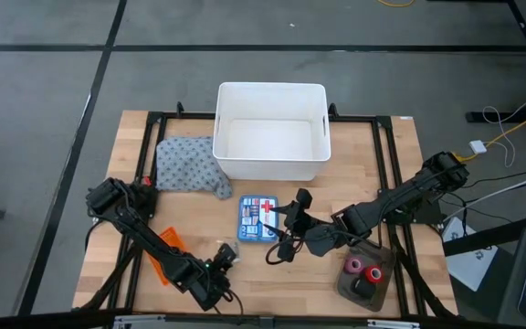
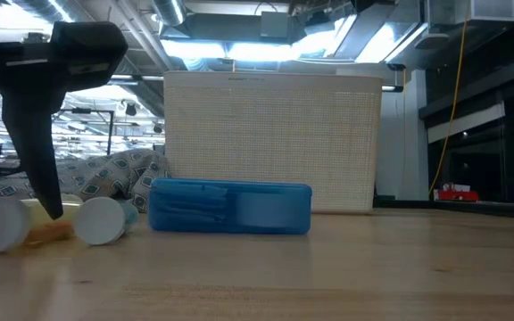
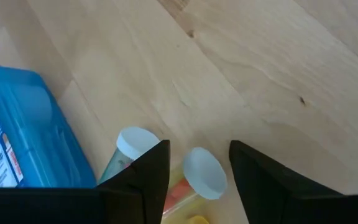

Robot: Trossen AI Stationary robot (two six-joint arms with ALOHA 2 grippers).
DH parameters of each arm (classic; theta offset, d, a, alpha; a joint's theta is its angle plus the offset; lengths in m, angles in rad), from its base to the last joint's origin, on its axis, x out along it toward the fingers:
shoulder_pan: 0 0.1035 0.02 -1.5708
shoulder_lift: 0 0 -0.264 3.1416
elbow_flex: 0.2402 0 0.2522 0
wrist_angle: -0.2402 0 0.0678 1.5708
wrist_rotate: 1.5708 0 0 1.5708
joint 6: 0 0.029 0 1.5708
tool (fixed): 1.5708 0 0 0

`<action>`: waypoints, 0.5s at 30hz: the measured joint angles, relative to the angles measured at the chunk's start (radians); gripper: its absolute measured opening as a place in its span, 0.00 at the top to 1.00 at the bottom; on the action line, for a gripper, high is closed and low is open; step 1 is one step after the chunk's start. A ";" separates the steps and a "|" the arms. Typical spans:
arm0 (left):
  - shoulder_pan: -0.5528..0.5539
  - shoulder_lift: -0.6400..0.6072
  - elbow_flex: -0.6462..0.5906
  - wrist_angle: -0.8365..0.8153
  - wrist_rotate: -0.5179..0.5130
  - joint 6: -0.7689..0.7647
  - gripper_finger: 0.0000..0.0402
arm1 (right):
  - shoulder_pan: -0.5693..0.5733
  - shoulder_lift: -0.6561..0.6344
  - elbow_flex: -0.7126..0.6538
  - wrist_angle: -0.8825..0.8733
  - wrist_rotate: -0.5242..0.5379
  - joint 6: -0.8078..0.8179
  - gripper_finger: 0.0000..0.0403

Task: Pick & place medical supplies in basket/bin
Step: Put the bottom yellow pill bottle into the orange bin

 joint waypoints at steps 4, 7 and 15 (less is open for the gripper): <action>0.000 0.000 0.000 -0.023 -0.006 0.003 0.58 | 0.000 0.000 0.000 0.000 0.000 0.000 0.45; 0.000 0.000 0.000 -0.040 -0.009 0.000 0.59 | 0.000 0.000 0.000 0.000 0.000 0.000 0.45; 0.000 0.000 -0.002 -0.050 -0.025 0.000 0.64 | 0.000 0.000 0.000 0.000 0.000 0.001 0.45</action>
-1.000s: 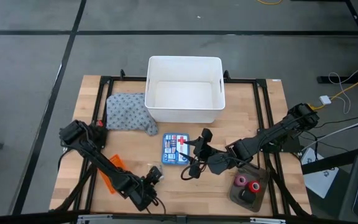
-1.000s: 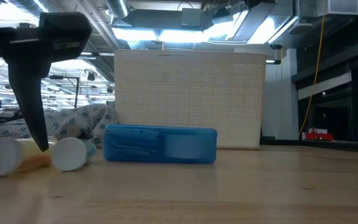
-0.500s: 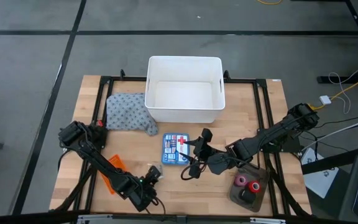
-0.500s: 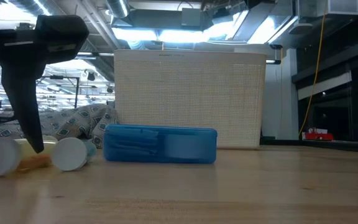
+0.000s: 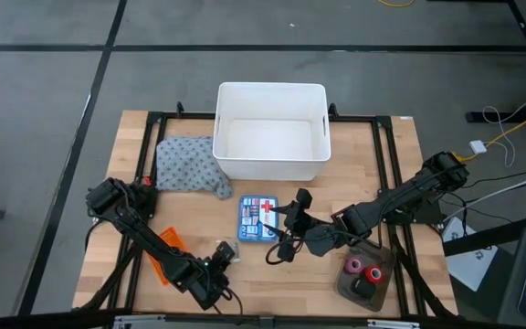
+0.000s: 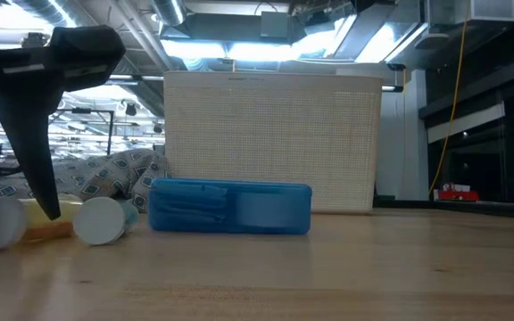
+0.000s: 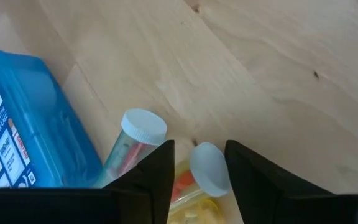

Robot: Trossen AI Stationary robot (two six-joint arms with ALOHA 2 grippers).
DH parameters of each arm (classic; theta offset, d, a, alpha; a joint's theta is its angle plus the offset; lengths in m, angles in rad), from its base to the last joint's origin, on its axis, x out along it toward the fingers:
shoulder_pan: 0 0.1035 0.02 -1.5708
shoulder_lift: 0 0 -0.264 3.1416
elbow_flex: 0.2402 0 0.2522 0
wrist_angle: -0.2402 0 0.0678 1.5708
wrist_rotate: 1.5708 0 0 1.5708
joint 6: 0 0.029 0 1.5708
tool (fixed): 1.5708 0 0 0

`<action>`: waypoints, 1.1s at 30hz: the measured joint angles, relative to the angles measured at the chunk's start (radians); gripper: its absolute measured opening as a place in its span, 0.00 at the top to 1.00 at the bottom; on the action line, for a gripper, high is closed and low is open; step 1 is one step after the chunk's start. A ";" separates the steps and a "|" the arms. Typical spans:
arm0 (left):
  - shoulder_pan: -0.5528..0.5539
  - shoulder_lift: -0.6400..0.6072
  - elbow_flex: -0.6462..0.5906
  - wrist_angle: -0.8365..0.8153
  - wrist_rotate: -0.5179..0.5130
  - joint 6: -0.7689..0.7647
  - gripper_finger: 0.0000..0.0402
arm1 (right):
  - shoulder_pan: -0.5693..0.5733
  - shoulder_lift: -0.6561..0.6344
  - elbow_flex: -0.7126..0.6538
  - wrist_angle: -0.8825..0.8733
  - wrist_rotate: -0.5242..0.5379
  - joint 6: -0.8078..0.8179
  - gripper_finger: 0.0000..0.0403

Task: Pick & place medical supplies in basket/bin
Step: Put the bottom yellow pill bottle into the orange bin, then put the left yellow pill bottle into the orange bin

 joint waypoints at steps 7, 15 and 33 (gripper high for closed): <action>0.000 0.001 0.002 -0.020 -0.022 0.000 0.69 | 0.000 0.000 0.000 0.000 0.000 0.000 0.45; 0.001 0.005 0.038 -0.079 -0.032 -0.009 0.78 | 0.000 0.000 0.000 0.000 0.000 0.000 0.45; -0.046 0.003 0.144 -0.084 -0.212 -0.003 0.78 | 0.000 0.001 0.000 0.000 0.000 0.000 0.45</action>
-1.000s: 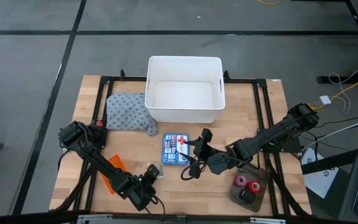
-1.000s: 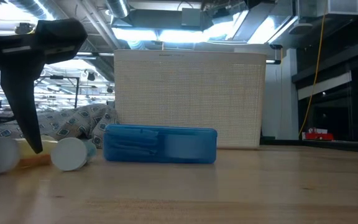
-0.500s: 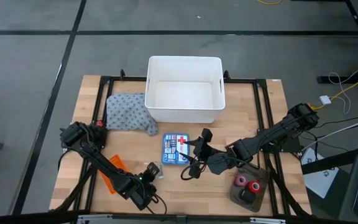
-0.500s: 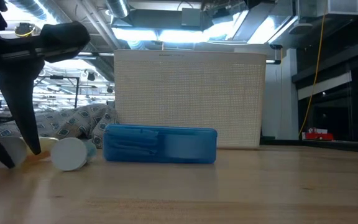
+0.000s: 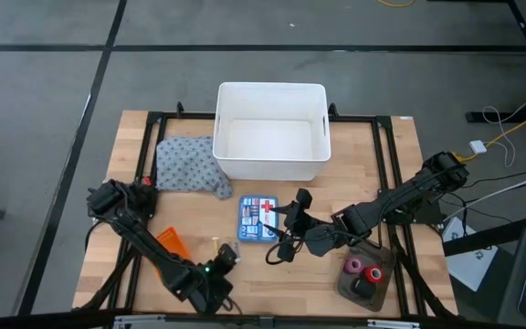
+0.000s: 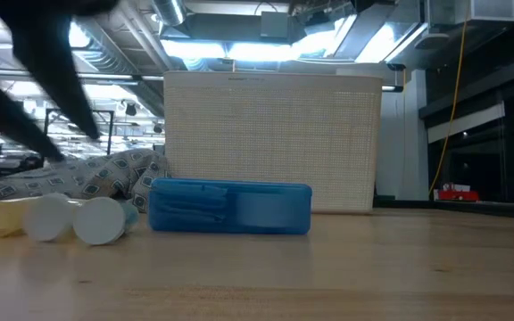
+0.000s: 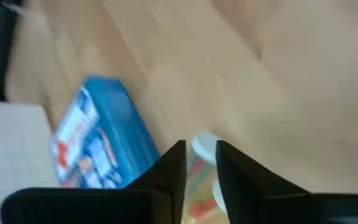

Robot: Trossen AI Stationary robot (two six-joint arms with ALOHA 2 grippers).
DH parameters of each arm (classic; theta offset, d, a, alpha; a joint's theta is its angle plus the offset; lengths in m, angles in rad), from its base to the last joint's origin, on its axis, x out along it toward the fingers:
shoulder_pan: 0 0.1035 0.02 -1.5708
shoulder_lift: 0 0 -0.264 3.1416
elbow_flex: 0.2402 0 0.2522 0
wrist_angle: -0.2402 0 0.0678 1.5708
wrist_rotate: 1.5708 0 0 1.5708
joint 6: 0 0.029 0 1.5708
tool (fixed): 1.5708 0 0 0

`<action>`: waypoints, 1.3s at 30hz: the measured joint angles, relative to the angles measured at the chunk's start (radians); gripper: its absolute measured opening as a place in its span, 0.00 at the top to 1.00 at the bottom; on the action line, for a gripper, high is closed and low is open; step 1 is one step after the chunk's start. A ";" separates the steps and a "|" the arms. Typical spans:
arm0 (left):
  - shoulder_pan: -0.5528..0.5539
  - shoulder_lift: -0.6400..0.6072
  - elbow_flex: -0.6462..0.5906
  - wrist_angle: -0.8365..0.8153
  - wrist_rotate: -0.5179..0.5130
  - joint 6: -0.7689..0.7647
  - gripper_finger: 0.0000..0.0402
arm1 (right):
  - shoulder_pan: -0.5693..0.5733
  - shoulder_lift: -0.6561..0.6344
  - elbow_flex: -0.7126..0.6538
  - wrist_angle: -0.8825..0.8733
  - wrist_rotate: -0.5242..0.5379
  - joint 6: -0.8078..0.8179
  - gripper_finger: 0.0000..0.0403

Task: Pick & place medical supplies in basket/bin
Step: Put the left yellow pill bottle into the orange bin

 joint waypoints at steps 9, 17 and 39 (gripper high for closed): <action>-0.041 -0.002 0.075 -0.265 -0.102 -0.167 0.60 | 0.000 0.000 0.000 0.000 -0.043 0.012 0.45; -0.037 -0.002 0.067 -0.688 -0.096 -0.301 0.56 | 0.000 0.000 0.000 0.000 -0.059 0.011 0.45; 0.199 -0.002 0.067 -0.554 0.336 0.287 0.55 | -0.001 0.000 0.000 0.000 -0.060 -0.031 0.45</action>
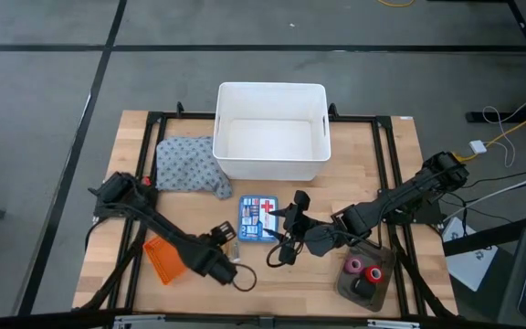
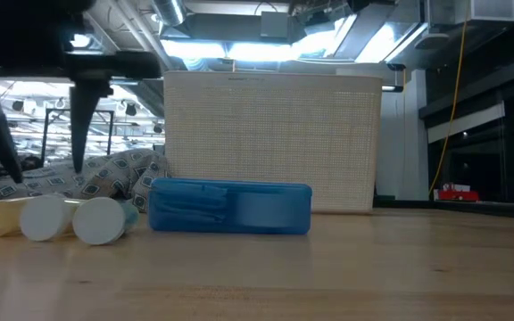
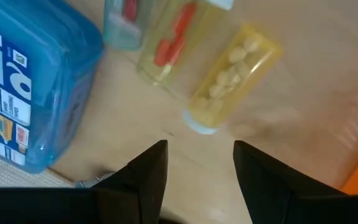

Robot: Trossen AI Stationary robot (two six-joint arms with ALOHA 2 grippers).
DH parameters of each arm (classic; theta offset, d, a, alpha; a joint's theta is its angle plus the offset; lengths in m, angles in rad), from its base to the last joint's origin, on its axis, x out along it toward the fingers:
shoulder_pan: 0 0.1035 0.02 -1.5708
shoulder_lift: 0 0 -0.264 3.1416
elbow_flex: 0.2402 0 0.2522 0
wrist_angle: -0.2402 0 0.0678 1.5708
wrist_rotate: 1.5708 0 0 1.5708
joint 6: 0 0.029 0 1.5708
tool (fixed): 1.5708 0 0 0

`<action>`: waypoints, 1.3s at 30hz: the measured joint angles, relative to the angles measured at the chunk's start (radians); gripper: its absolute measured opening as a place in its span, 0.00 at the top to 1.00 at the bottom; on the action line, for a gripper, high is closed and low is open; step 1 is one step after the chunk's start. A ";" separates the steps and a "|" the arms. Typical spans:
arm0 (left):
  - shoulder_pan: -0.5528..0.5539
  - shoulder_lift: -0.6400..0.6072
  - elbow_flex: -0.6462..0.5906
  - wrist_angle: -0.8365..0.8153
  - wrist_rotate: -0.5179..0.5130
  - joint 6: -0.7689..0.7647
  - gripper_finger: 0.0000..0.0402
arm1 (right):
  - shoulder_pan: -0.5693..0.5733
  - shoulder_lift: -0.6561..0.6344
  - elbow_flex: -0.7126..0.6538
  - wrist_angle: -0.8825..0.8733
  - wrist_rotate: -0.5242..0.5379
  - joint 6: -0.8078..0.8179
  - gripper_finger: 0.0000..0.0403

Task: Pick & place medical supplies in basket/bin
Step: Put the left yellow pill bottle into the orange bin

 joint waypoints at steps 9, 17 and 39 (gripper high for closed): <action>0.033 0.000 0.000 0.042 0.102 0.054 0.57 | 0.000 0.000 0.000 0.000 -0.018 -0.003 0.45; 0.031 0.023 0.000 0.073 0.113 0.084 0.58 | 0.000 0.000 0.000 0.000 -0.018 -0.011 0.46; 0.032 0.114 0.000 0.023 0.117 0.017 0.77 | 0.000 0.000 0.000 0.000 -0.018 -0.010 0.46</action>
